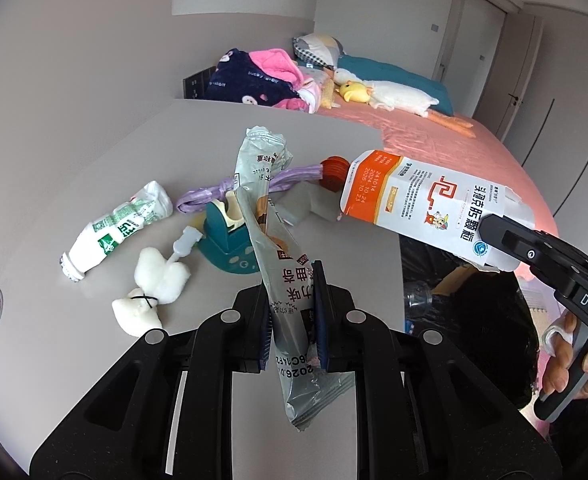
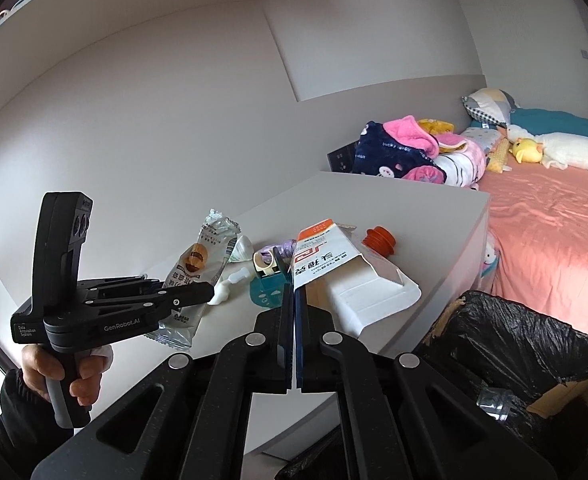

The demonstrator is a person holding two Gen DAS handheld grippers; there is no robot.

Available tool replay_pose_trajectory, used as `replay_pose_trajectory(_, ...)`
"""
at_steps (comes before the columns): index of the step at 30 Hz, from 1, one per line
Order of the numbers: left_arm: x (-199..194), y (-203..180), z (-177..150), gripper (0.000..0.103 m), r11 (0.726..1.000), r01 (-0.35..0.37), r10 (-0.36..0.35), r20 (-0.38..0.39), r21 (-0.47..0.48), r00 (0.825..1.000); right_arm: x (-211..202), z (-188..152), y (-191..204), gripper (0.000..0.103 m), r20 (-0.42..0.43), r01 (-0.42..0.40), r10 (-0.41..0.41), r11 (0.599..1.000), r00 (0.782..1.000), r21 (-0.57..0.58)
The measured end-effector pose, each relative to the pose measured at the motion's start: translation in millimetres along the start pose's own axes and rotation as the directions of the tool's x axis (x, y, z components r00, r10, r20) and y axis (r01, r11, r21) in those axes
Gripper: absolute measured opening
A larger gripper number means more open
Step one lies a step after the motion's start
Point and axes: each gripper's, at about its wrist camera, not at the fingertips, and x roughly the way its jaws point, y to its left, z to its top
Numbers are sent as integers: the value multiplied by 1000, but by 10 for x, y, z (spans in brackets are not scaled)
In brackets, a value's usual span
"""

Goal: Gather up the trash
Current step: 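Grasp the grey snack pouch with the left gripper while the right gripper lifts the medicine box, then carry the grey pouch and medicine box over the black trash bin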

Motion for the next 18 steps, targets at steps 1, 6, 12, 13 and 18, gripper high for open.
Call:
replay_pose_trajectory(1, -2, -35, -4, 17, 1000, 4, -4, 0, 4, 1000, -32, -3, -14, 1, 3, 6, -6, 1000, 1000, 4)
replay_pose_trajectory(6, 15, -192, -7, 16, 999, 29, -29, -5, 25, 1000, -175, -39, -104, 1, 10, 33, -33, 999, 999, 24)
replay_pose_trajectory(12, 80, -451, 5, 16, 996, 70, -69, -17, 57, 997, -378, -84, -225, 1, 11, 84, -85, 995, 996, 57)
replay_pose_trajectory(13, 99, -500, 9, 17, 995, 79, -78, -22, 64, 997, -421, -93, -257, 1, 11, 94, -95, 993, 995, 65)
replay_pose_trajectory(18, 183, -733, 25, 17, 989, 113, -110, -38, 98, 993, -613, -133, -421, 1, 15, 140, -143, 985, 990, 102)
